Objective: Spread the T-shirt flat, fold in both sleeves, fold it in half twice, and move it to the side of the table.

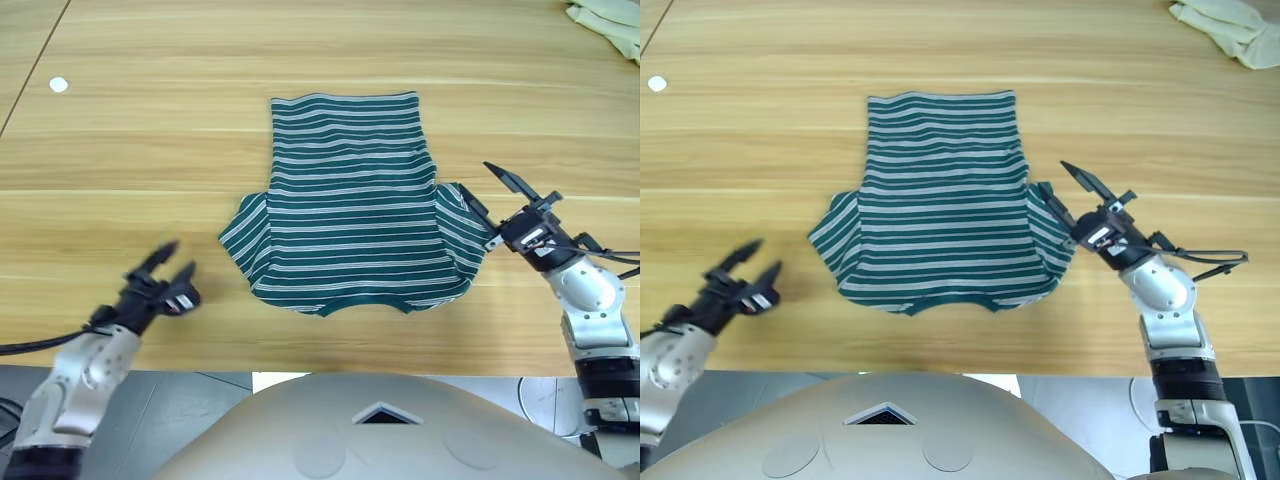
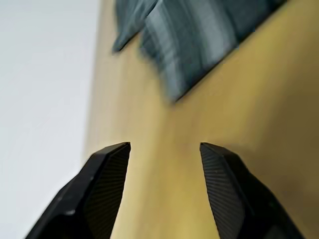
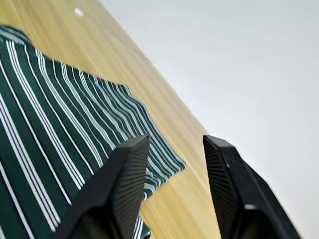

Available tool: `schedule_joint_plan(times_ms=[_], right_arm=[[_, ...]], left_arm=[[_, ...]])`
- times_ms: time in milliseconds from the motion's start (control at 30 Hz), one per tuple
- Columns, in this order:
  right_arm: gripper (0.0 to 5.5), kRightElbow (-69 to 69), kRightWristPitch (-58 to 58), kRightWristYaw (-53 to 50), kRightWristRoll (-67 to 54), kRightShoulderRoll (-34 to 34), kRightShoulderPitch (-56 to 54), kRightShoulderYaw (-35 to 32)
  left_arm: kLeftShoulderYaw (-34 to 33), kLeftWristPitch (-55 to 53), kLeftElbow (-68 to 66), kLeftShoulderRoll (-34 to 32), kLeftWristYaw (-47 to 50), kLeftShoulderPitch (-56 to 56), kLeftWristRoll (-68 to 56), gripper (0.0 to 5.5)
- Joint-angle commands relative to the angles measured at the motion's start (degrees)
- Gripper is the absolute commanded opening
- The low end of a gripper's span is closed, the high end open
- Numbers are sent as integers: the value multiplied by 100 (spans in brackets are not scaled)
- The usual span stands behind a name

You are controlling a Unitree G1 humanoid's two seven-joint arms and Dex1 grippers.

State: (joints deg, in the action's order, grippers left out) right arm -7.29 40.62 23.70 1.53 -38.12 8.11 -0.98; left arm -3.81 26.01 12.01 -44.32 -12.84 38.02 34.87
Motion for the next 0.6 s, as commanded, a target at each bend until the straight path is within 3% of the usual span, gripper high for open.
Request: schedule_joint_plan(times_ms=[33, 300, 600], right_arm=[[198, -182, 88, -22, 216, 150, -164, 60], [198, -254, 232, -176, 512, 77, 43, -163], [198, -298, 280, -271, 579, 82, 128, -245]], left_arm=[[352, 193, -330, -358, -413, -280, 180, 259], [1168, -240, -1523, -95, 220, -1979, 1405, 259], [1758, -256, -1960, -57, 612, -2347, 1520, 259]])
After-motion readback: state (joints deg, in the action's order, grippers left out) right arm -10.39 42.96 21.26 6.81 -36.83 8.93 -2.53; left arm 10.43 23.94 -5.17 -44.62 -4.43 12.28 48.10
